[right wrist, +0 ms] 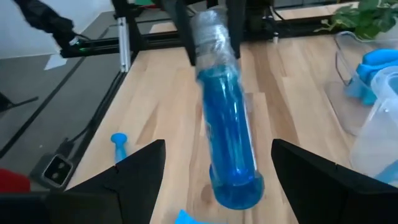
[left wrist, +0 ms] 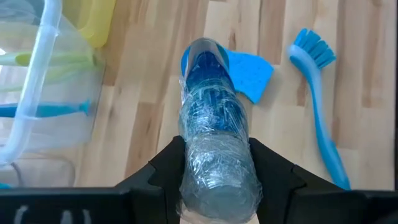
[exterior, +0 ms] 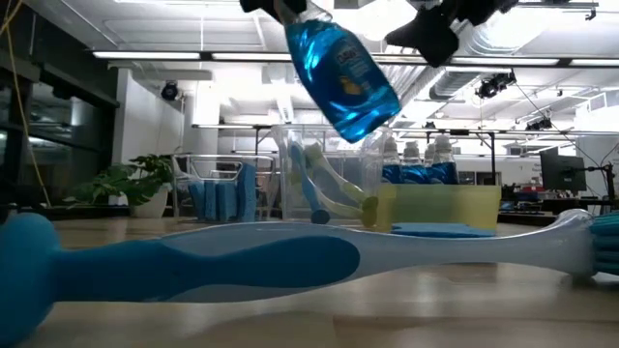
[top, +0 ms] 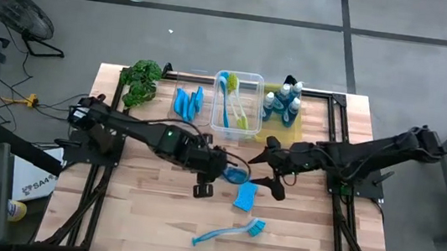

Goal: Pick & Place Kitchen Sink Supplies
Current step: Put the dishwashing liquid into the yellow bin

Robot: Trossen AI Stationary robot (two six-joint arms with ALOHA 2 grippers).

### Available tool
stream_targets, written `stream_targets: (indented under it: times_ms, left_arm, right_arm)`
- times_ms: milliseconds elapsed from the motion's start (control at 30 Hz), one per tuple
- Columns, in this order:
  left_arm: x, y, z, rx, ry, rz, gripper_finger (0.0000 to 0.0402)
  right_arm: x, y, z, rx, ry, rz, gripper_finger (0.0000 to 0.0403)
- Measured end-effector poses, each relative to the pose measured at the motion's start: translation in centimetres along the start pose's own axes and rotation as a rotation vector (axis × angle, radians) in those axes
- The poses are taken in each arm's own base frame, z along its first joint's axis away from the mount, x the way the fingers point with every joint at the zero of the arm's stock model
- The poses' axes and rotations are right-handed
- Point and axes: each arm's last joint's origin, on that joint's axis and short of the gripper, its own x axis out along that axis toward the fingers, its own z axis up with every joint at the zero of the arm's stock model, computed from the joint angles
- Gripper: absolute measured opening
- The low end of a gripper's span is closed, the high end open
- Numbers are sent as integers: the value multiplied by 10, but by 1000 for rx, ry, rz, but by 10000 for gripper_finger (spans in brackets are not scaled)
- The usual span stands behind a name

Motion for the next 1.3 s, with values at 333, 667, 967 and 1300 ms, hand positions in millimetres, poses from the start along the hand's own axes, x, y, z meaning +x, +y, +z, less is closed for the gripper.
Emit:
stream_targets:
  times_ms: [333,667,967,1300]
  left_arm:
    - [0,2,0,19,-4,20,133]
    - [0,2,0,19,-7,34,133]
    - [0,2,0,19,-8,33,133]
    - [-1,1,3,11,-38,24,133]
  right_arm:
    - [29,-15,34,-31,109,34,287]
    - [67,-12,59,-108,226,99,287]
    - [87,-12,61,-92,253,144,287]
    - [88,-12,62,-65,239,150,253]
